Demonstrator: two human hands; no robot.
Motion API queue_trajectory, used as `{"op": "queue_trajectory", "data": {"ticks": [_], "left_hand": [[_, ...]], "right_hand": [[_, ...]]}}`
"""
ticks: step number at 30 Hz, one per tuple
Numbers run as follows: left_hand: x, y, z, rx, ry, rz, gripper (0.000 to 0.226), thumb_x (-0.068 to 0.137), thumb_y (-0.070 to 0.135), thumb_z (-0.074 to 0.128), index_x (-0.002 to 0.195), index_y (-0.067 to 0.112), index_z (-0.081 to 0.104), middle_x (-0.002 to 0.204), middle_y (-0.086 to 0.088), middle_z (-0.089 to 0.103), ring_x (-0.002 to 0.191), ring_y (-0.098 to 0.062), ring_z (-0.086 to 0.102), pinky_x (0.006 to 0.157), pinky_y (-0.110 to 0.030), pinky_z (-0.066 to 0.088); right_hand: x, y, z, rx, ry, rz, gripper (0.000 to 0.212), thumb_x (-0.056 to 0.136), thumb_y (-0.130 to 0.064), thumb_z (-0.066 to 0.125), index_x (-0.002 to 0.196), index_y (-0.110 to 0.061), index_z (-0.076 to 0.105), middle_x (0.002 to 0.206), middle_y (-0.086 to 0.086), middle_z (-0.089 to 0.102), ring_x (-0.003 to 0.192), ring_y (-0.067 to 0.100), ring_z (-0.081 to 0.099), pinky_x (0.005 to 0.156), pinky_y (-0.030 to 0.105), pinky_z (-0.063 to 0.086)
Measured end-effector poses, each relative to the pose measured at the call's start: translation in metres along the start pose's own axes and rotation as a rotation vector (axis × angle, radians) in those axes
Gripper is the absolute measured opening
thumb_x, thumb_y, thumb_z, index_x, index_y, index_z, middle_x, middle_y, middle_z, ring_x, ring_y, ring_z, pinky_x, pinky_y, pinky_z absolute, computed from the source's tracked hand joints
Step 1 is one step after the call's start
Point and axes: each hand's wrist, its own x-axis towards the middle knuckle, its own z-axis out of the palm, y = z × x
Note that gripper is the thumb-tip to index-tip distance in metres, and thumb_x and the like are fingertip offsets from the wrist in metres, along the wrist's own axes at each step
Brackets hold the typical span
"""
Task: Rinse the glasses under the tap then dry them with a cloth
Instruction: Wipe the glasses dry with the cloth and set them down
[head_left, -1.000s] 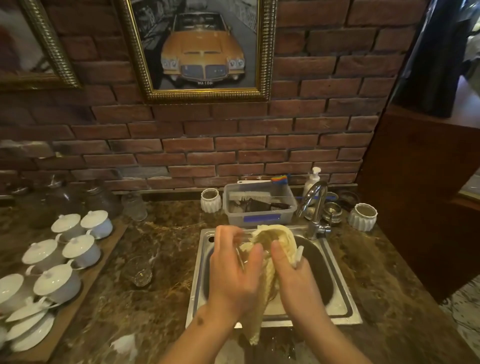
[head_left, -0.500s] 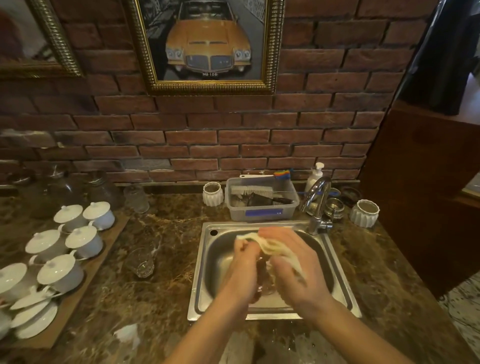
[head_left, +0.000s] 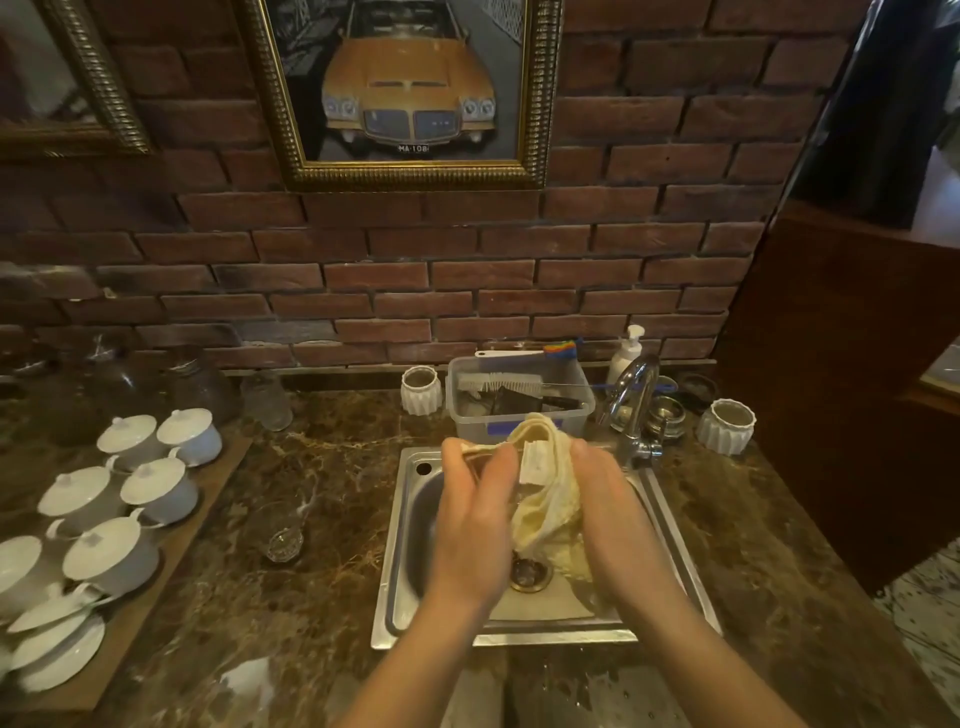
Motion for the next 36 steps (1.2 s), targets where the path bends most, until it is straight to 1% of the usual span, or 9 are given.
{"op": "queue_trajectory", "data": {"ticks": [4, 8, 14, 18, 22, 26, 29, 31, 36], "left_hand": [[-0.002, -0.002, -0.001, 0.432, -0.156, 0.341, 0.034, 0.092, 0.064, 0.045, 0.106, 0.034, 0.040, 0.098, 0.002, 0.061, 0.085, -0.012, 0.062, 0.076, -0.042, 0.052], [0.004, 0.002, -0.007, 0.836, -0.255, 0.693, 0.033, 0.093, 0.057, 0.045, 0.111, 0.030, 0.042, 0.099, 0.003, 0.047, 0.083, -0.014, 0.053, 0.068, -0.040, 0.049], [0.020, -0.001, -0.013, 0.922, -0.298, 1.111, 0.039, 0.088, 0.046, 0.055, 0.108, 0.013, 0.048, 0.096, -0.005, 0.049, 0.082, -0.018, 0.047, 0.061, -0.031, 0.042], [0.006, -0.005, 0.006, 0.599, -0.117, 0.832, 0.024, 0.096, 0.040, 0.046, 0.107, 0.020, 0.049, 0.096, 0.002, 0.047, 0.079, -0.013, 0.051, 0.068, -0.026, 0.043], [-0.004, -0.003, 0.020, 0.266, -0.081, 0.383, 0.024, 0.098, 0.047, 0.045, 0.102, 0.023, 0.050, 0.090, -0.002, 0.062, 0.081, -0.024, 0.061, 0.072, -0.046, 0.052], [-0.002, 0.013, 0.016, -0.304, -0.162, -0.428, 0.047, 0.101, 0.034, 0.040, 0.080, 0.004, 0.069, 0.069, -0.007, 0.072, 0.063, -0.022, 0.071, 0.052, -0.026, 0.055], [0.003, 0.012, 0.011, -0.353, -0.188, -0.570, 0.052, 0.101, 0.038, 0.039, 0.068, 0.011, 0.069, 0.065, -0.008, 0.070, 0.056, -0.021, 0.069, 0.049, -0.025, 0.049], [0.004, 0.007, 0.014, -0.243, -0.105, -0.422, 0.045, 0.104, 0.036, 0.039, 0.085, 0.008, 0.069, 0.072, -0.005, 0.074, 0.063, -0.022, 0.072, 0.049, -0.027, 0.052], [0.010, -0.011, -0.003, 0.438, -0.121, 0.505, 0.023, 0.099, 0.038, 0.043, 0.093, 0.018, 0.051, 0.083, 0.011, 0.054, 0.075, -0.012, 0.052, 0.069, -0.035, 0.045]], "right_hand": [[0.003, -0.004, -0.008, 0.025, 0.033, -0.093, 0.018, 0.104, -0.037, 0.049, 0.107, -0.034, 0.066, 0.098, -0.017, 0.073, 0.091, 0.002, 0.069, 0.074, 0.013, 0.050], [0.011, -0.005, -0.015, 0.107, -0.058, 0.085, 0.020, 0.101, -0.035, 0.056, 0.093, -0.029, 0.074, 0.089, -0.003, 0.075, 0.083, 0.012, 0.072, 0.077, 0.033, 0.054], [0.009, -0.007, -0.015, 0.451, -0.212, 0.436, 0.025, 0.093, -0.035, 0.065, 0.078, -0.019, 0.077, 0.076, 0.006, 0.072, 0.073, 0.022, 0.069, 0.076, 0.041, 0.052], [0.013, -0.003, -0.013, 0.115, 0.036, -0.016, 0.030, 0.105, -0.025, 0.051, 0.083, -0.026, 0.072, 0.081, -0.002, 0.073, 0.076, 0.016, 0.068, 0.073, 0.037, 0.054], [0.004, 0.009, -0.004, 0.149, 0.153, -0.300, 0.021, 0.102, -0.032, 0.048, 0.096, -0.023, 0.067, 0.085, -0.007, 0.072, 0.077, 0.010, 0.068, 0.070, 0.022, 0.053], [0.006, 0.030, -0.013, -0.167, 0.105, -0.683, 0.024, 0.094, -0.037, 0.052, 0.103, -0.020, 0.065, 0.093, -0.002, 0.065, 0.084, 0.015, 0.064, 0.069, 0.032, 0.053], [0.015, 0.039, -0.019, -0.304, 0.041, -0.843, 0.035, 0.098, -0.044, 0.049, 0.103, -0.012, 0.064, 0.094, 0.006, 0.062, 0.083, 0.017, 0.062, 0.065, 0.036, 0.053], [0.017, 0.032, -0.015, -0.257, 0.044, -0.670, 0.038, 0.101, -0.047, 0.042, 0.104, -0.017, 0.065, 0.091, -0.002, 0.065, 0.081, 0.013, 0.065, 0.066, 0.033, 0.054], [0.018, 0.014, -0.004, -0.115, -0.099, -0.066, 0.029, 0.107, -0.037, 0.042, 0.095, -0.029, 0.068, 0.087, -0.007, 0.071, 0.075, 0.008, 0.068, 0.072, 0.030, 0.055]]}}
